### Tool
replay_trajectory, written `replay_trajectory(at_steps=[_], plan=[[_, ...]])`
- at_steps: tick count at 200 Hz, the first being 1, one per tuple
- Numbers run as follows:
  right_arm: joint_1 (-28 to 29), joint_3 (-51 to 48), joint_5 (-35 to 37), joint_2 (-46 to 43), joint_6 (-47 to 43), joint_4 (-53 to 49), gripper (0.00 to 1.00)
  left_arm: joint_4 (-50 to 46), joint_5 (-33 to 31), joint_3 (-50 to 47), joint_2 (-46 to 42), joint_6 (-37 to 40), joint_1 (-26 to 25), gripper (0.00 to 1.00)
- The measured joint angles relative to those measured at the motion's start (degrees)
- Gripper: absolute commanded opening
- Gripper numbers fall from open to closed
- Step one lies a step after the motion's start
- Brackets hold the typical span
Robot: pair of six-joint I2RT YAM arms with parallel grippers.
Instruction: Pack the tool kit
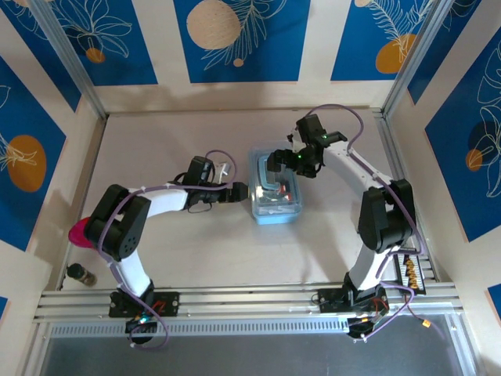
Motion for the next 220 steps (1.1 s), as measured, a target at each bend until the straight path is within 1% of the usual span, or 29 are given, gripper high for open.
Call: replay_trajectory(at_steps=[23,72,100,131,168,220], plan=[[0.6,2.5,2.0,3.3,-1.4,-2.2,0.98,-0.5,-1.1,-0.6,-0.8,2.3,0.0,1.0],[2.3,4.3,4.2,4.0,-3.3,-4.3,0.92,-1.4,-5.9,-4.6,-5.2,9.0,0.0,1.0],[3.9,4.7,3.4,4.5,-6.7,-3.8,0.88,-1.6,-8.0,-6.8,-7.5,14.0,-0.1,1.0],[6.4,4.5,1.1,4.7,-10.8,-3.2,0.87,-0.4,-10.8,-12.2,-11.1,18.1,-1.0,1.0],[8.4,3.8,-1.2,4.6,-14.8,-3.0,0.86,1.0,-15.3,-16.1,-11.6,21.1,-3.1,1.0],[8.6,3.8,-1.7,4.6,-16.2,-3.1,0.86,8.1,-20.1,-19.1,-10.7,22.8,-5.0,1.0]])
